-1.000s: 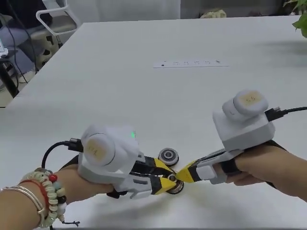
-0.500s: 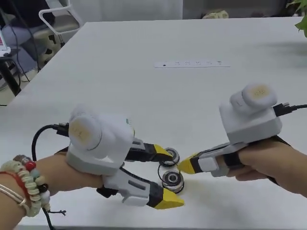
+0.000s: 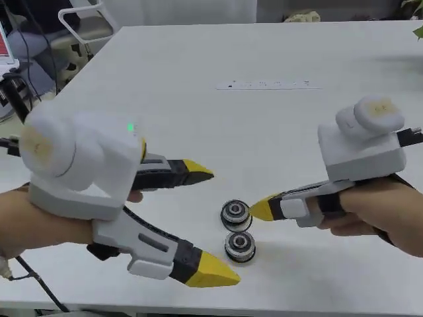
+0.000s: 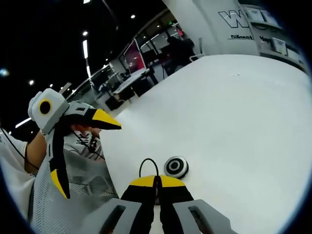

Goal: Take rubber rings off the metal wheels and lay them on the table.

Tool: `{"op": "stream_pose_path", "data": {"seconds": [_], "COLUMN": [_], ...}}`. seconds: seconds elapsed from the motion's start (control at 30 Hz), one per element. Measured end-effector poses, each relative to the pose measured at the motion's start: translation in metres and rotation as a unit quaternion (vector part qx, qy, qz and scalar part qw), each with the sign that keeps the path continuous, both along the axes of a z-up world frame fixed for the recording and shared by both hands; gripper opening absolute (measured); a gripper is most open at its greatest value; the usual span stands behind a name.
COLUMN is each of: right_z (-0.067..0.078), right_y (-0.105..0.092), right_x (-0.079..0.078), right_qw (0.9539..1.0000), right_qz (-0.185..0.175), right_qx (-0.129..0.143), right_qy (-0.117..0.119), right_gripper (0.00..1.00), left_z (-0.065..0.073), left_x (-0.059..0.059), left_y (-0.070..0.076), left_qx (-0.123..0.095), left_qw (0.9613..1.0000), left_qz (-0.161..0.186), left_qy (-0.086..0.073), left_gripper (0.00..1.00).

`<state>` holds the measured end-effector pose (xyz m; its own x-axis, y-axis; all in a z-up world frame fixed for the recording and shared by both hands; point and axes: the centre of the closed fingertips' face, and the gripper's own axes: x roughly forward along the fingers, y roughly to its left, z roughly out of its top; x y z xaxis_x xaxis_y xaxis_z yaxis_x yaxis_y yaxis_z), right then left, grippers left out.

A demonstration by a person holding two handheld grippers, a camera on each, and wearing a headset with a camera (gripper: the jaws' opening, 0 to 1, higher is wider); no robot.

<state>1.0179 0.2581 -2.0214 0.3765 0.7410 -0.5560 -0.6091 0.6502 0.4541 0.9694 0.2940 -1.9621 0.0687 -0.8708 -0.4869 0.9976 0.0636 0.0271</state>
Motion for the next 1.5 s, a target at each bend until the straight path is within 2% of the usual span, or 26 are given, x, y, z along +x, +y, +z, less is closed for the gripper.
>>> {"op": "stream_pose_path", "data": {"seconds": [0.1,0.23,0.37,0.6,0.73,0.93,1.1,1.17,1.23,1.43,1.5], "right_z": [0.004,0.011,0.017,0.029,0.036,0.045,0.052,0.054,0.055,0.053,0.048], "right_y": [0.0,0.001,0.002,0.003,0.003,0.007,0.011,0.013,0.016,0.029,0.033], "right_x": [0.001,0.003,0.003,0.006,0.008,0.008,0.007,0.006,0.005,0.002,0.0], "right_qw": [1.0,0.9998,0.9996,0.9988,0.998,0.9966,0.9951,0.9945,0.994,0.9927,0.9929], "right_qz": [-0.003,-0.007,-0.009,-0.013,-0.018,-0.014,-0.008,-0.005,-0.001,0.015,0.023], "right_qx": [0.006,0.014,0.022,0.036,0.039,0.04,0.046,0.049,0.052,0.051,0.044], "right_qy": [-0.004,-0.01,-0.017,-0.031,-0.045,-0.07,-0.087,-0.093,-0.096,-0.108,-0.108], "right_gripper": [0.0,0.0,0.0,0.0,0.0,0.0,0.0,0.0,0.0,0.0,0.0], "left_z": [0.01,0.02,0.019,0.012,0.002,-0.014,-0.02,-0.022,-0.025,-0.026,-0.031], "left_x": [0.005,0.007,0.011,0.011,0.006,-0.001,-0.002,-0.003,-0.002,0.0,-0.001], "left_y": [0.013,0.029,0.047,0.068,0.072,0.072,0.07,0.07,0.07,0.072,0.073], "left_qx": [-0.009,-0.025,-0.026,-0.037,-0.042,-0.031,-0.025,-0.024,-0.022,-0.025,-0.012], "left_qw": [0.9996,0.9979,0.9954,0.9899,0.987,0.986,0.9856,0.9854,0.984,0.982,0.9821], "left_qz": [0.025,0.056,0.089,0.137,0.156,0.163,0.166,0.166,0.172,0.182,0.181], "left_qy": [-0.013,-0.02,-0.024,-0.014,0.0,0.013,0.021,0.029,0.039,0.044,0.049], "left_gripper": [0.84,0.86,0.86,0.87,0.88,0.92,0.91,0.92,0.93,0.93,0.93]}}
